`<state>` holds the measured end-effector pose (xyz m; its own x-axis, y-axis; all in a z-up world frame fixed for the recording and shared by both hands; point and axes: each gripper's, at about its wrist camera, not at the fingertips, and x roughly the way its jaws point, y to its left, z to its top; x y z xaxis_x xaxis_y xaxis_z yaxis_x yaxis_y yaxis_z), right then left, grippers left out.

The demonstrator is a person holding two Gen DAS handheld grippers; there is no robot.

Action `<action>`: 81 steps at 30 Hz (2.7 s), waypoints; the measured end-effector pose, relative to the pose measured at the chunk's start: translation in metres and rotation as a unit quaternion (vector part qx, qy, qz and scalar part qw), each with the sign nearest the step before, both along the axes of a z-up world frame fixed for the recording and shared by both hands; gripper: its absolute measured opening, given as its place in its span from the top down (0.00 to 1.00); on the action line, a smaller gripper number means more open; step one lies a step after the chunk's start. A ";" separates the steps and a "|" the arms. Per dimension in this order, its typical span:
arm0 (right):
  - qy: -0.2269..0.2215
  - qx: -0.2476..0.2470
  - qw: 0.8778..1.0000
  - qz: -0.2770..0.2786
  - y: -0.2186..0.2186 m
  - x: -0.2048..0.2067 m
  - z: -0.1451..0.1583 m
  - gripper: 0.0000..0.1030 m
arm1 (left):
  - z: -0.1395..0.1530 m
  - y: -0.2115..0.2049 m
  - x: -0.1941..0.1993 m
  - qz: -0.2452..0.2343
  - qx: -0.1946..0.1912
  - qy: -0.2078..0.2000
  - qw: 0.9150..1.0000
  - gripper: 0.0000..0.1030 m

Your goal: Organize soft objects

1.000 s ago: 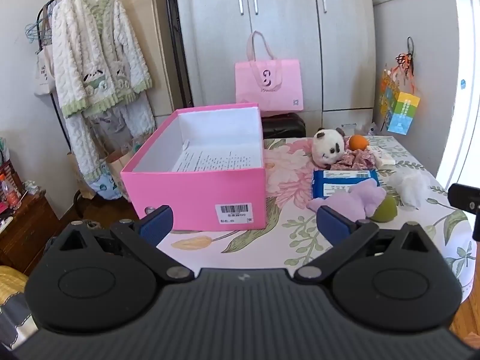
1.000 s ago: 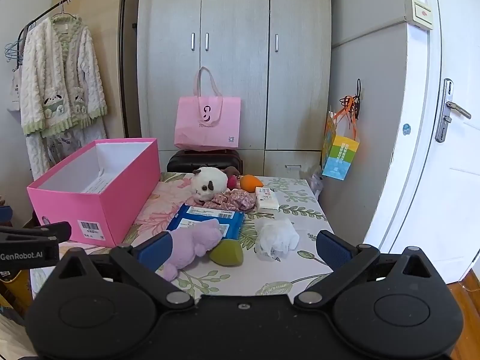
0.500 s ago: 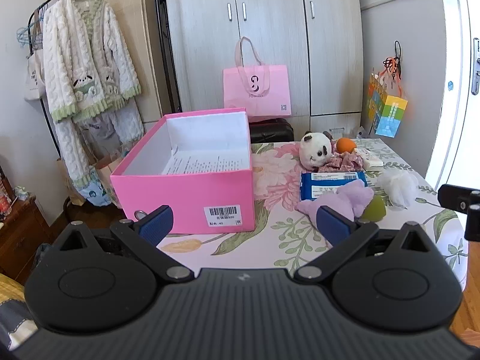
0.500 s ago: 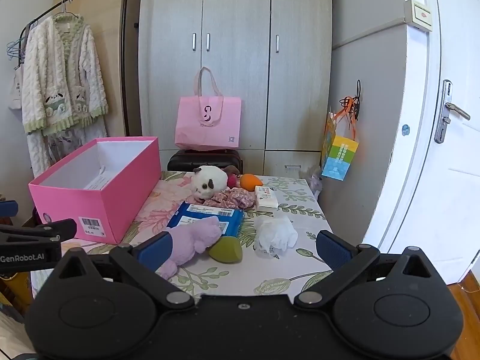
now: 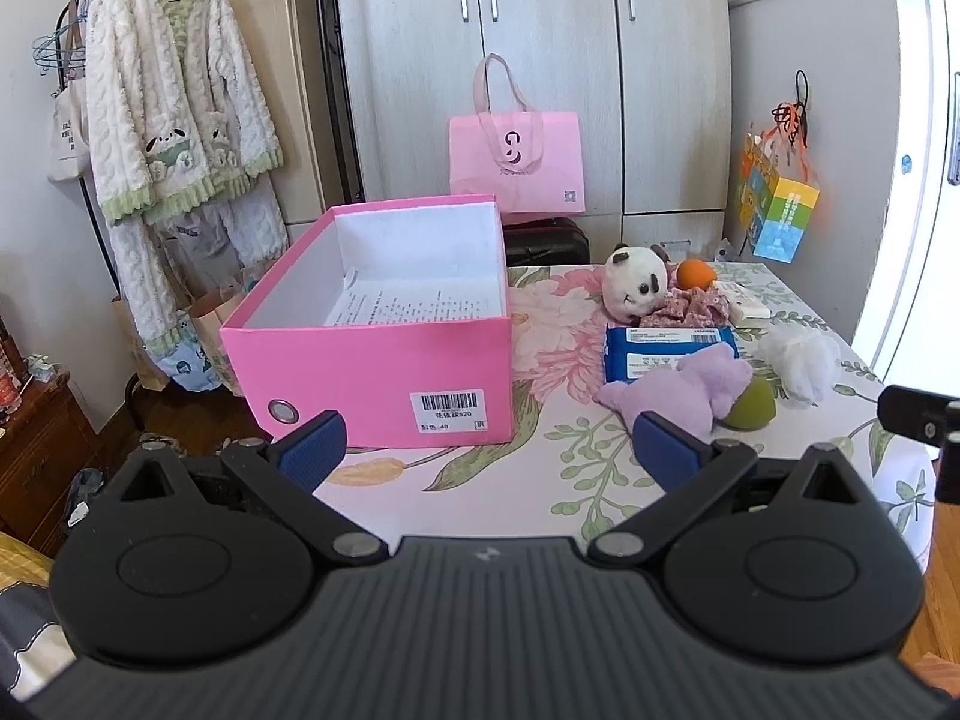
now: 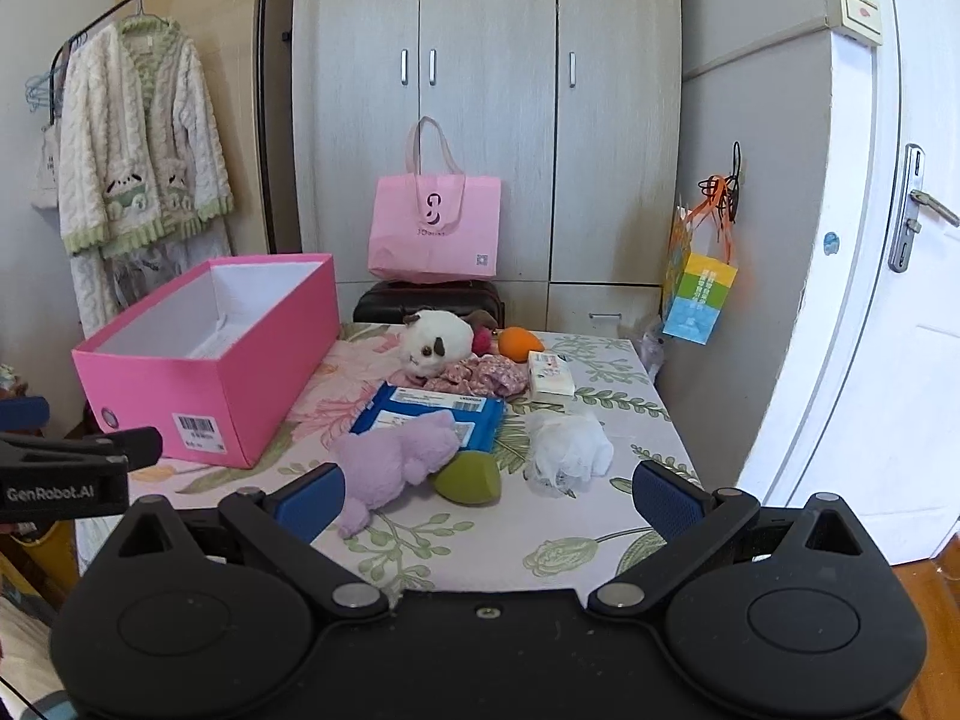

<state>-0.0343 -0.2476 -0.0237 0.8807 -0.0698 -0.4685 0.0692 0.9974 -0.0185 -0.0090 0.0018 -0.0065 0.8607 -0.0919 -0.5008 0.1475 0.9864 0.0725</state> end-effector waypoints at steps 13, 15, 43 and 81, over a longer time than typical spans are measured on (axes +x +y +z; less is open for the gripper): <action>0.000 -0.003 1.000 0.010 0.002 -0.002 -0.001 0.00 | -0.003 -0.002 -0.001 -0.012 -0.005 0.008 1.000 0.00; 0.000 -0.002 1.000 0.011 0.001 -0.003 -0.001 0.00 | -0.003 -0.002 -0.001 -0.012 -0.005 0.007 1.000 0.00; -0.024 -0.008 0.994 0.107 0.000 0.002 0.011 0.00 | 0.011 0.000 0.008 -0.035 -0.036 0.001 0.999 0.02; 0.078 -0.094 0.940 0.319 -0.003 0.156 -0.076 0.12 | -0.102 -0.064 0.155 -0.143 -0.208 0.171 0.952 0.14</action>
